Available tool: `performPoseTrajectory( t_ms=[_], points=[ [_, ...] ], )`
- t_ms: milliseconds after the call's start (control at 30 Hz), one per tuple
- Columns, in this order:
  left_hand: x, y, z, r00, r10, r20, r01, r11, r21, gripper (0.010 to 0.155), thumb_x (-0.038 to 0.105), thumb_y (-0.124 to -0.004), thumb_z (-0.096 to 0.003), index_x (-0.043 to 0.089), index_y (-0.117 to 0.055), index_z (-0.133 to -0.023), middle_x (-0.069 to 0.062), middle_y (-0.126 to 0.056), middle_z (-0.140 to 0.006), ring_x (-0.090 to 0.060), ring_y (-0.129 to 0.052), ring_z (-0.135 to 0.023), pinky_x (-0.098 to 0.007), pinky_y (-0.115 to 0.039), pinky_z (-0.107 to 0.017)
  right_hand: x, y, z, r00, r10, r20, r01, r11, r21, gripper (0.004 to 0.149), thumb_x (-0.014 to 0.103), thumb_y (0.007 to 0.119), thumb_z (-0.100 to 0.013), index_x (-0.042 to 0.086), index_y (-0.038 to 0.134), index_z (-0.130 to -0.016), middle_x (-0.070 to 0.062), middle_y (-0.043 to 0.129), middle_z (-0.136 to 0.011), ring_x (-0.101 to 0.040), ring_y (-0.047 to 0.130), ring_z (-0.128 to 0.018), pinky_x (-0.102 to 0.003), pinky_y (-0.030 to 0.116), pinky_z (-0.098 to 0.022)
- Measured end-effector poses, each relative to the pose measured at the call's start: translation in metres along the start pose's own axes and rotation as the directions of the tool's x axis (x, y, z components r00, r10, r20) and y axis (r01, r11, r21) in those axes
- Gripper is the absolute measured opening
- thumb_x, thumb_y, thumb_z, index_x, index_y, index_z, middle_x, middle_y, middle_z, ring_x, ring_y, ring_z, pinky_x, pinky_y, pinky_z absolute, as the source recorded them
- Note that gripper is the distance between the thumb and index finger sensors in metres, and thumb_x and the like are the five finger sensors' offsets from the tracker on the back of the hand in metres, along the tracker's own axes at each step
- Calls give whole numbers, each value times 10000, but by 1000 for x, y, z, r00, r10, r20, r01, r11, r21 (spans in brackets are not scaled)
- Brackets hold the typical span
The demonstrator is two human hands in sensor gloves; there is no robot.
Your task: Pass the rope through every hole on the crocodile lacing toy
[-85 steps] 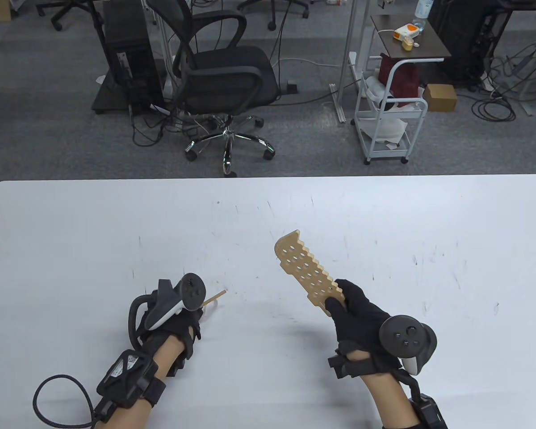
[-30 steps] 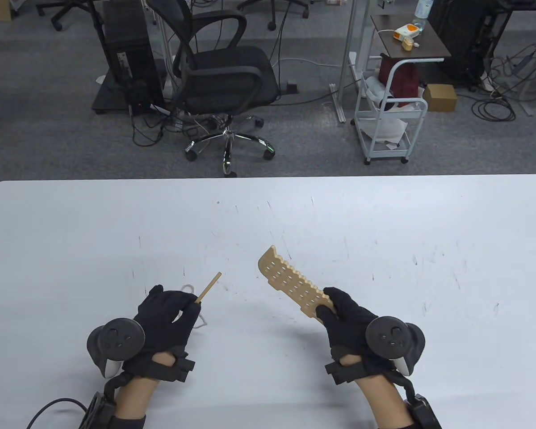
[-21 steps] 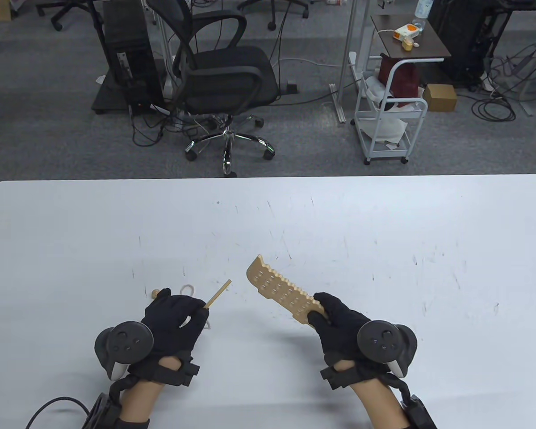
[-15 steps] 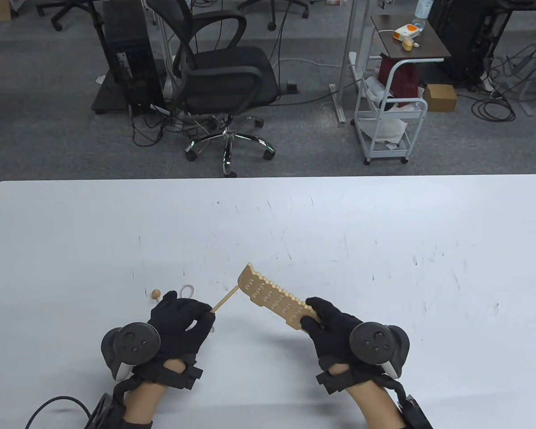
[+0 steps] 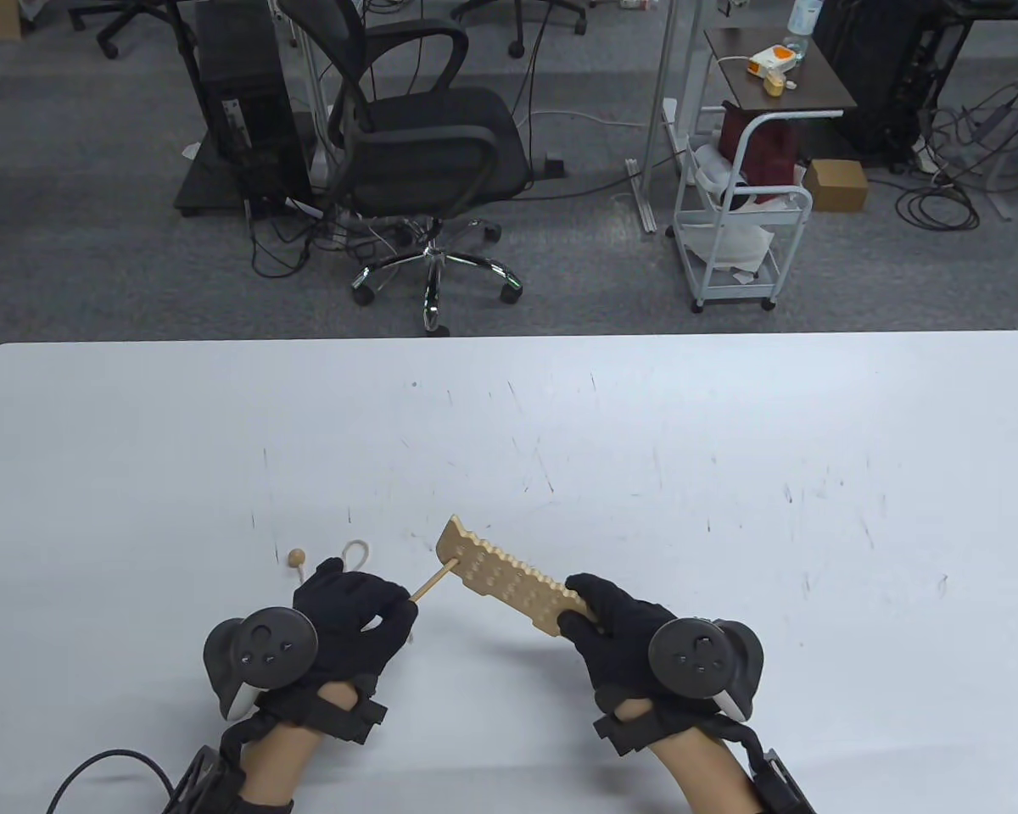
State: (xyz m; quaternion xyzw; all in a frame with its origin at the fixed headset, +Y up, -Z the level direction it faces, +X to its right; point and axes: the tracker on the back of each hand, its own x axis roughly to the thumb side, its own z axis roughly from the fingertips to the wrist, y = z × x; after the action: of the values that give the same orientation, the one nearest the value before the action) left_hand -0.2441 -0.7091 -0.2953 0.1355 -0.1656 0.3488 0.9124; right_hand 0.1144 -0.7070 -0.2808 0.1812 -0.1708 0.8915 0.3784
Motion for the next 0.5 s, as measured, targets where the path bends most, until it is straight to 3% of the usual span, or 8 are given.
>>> performPoseTrajectory(
  t_ms=[500],
  points=[
    [1,3,3,999,-32,-1,32,998,54,465,617,-834,-401,319,-932,-745,26,-940,-794,-289,-888,-825,-591,-524,-763,6,5,2,999,9,38,-10,1000,23,474,347,842,-432,140,762,-851,-33,961,-655,-254,1053,-450,-476,824,-405]
  ],
)
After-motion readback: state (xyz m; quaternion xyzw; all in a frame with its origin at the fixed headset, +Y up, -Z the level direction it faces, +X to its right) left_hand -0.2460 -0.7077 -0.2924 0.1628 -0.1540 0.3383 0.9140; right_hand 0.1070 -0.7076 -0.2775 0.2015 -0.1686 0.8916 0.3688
